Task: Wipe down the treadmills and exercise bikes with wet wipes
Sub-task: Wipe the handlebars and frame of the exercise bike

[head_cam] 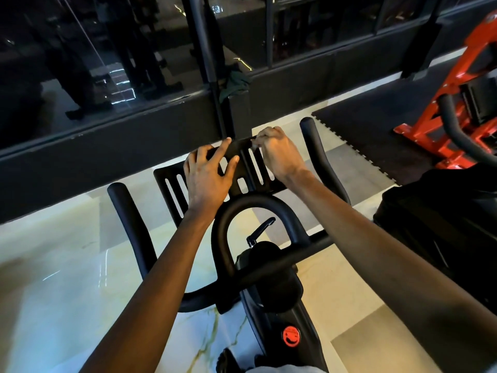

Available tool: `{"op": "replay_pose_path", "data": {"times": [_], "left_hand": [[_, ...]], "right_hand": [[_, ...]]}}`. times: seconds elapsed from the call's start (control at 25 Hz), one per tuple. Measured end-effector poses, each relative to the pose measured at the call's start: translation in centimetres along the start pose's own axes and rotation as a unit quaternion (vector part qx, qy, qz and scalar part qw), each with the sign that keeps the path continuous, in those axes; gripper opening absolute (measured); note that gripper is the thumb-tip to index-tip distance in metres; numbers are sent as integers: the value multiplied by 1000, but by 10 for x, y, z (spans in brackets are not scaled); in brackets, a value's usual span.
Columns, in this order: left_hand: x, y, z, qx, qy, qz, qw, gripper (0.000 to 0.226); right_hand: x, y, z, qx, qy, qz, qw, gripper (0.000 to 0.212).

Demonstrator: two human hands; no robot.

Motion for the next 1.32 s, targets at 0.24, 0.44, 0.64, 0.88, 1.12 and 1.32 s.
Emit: {"op": "replay_pose_path", "data": {"times": [0.24, 0.44, 0.64, 0.88, 1.12, 1.32], "left_hand": [[4, 2, 2, -1, -37, 43, 998, 55], [4, 11, 5, -14, -53, 55, 997, 53], [4, 12, 12, -50, -74, 78, 993, 57], [1, 9, 7, -66, -54, 83, 993, 57], [0, 8, 7, -62, -47, 74, 994, 56], [0, 9, 5, -65, -22, 69, 995, 55]], "right_hand": [[6, 3, 4, -19, -11, -50, 999, 29], [11, 0, 1, 44, -68, -74, 994, 33], [29, 8, 8, 28, -69, -121, 990, 30], [13, 2, -32, 36, -98, -127, 986, 40], [-4, 15, -68, -22, -147, -95, 984, 37], [-3, 8, -54, -91, -187, 23, 978, 23]]}}
Point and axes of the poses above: each hand's wrist, its own z-axis towards the middle knuckle, its own x-axis out of the back of the hand, y = z × x, the point moved 5 cm from there along z, towards the middle knuckle, and after that the axes turned 3 degrees about x, right-handed, at the moved point
